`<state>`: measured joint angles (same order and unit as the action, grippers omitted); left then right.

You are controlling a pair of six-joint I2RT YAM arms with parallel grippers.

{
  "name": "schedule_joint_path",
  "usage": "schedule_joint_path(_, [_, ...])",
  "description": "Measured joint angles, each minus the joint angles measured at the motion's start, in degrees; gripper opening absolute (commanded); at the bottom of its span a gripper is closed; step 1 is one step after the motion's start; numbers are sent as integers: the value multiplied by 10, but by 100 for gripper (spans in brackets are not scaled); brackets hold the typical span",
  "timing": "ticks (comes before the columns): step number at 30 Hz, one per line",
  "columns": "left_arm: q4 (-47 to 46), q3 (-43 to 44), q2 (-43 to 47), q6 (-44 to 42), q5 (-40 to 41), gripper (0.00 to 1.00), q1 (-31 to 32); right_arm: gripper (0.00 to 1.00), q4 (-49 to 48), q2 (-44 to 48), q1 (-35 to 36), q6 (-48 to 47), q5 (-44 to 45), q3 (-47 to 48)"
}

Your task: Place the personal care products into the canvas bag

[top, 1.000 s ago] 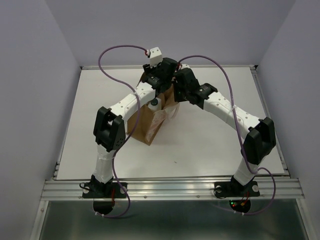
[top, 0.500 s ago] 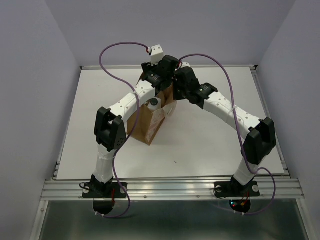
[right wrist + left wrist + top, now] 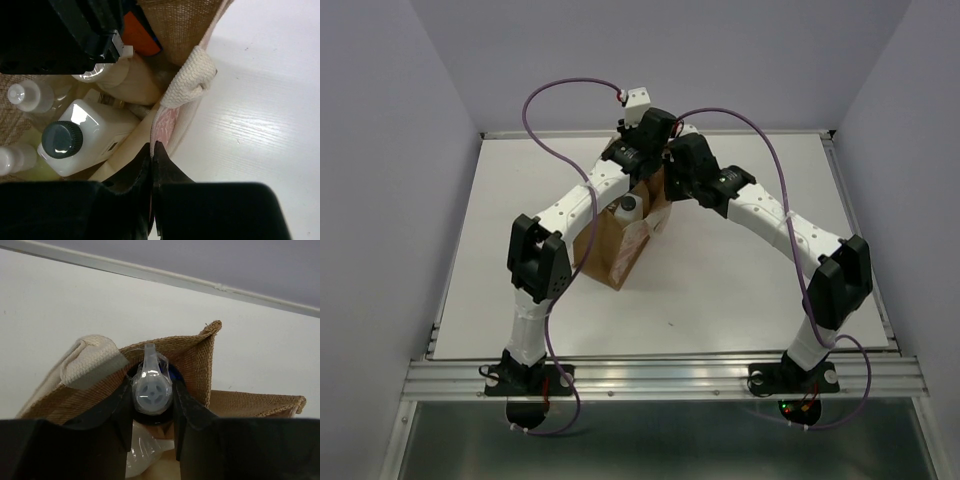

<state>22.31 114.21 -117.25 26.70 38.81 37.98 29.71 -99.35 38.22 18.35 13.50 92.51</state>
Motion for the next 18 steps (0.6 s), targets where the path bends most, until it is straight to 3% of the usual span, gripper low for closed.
schedule_joint_path(18, [10,4,-1,12,-6,6,-2,2,5,0,2,-10,0,0])
